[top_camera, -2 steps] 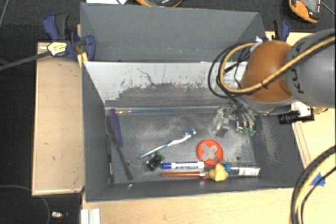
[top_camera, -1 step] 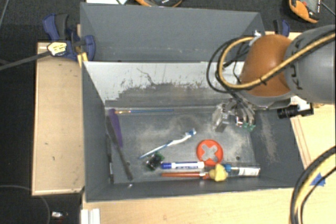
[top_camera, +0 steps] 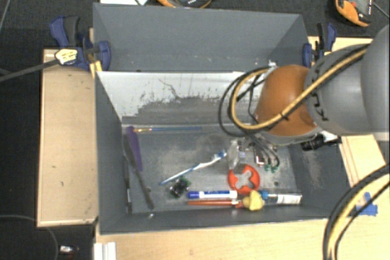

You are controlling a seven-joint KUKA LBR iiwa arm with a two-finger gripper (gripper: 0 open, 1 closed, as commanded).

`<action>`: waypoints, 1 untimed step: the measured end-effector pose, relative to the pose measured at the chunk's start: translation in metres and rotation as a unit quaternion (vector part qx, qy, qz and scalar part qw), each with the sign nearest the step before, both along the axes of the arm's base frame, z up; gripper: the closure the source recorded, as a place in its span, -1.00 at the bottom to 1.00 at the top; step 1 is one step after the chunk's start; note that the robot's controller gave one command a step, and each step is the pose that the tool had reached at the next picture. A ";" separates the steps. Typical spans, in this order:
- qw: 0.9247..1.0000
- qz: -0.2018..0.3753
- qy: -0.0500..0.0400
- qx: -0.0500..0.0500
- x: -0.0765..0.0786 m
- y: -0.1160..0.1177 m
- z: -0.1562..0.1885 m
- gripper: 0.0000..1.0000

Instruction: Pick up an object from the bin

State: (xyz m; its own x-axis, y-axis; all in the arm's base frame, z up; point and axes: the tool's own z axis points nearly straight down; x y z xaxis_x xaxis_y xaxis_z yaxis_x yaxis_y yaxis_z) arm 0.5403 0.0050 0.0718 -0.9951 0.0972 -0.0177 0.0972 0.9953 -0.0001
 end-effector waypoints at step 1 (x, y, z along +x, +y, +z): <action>0.960 0.278 -0.008 -0.008 0.041 0.006 0.019 1.00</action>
Offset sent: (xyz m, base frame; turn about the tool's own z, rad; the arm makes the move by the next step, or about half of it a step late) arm 0.0000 0.0000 0.0000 0.0000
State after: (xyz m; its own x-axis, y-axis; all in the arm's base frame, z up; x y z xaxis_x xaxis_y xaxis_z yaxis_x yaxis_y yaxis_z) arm 0.5818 0.0107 0.0910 -0.8926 -0.4498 -0.0308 -0.4494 0.8931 -0.0195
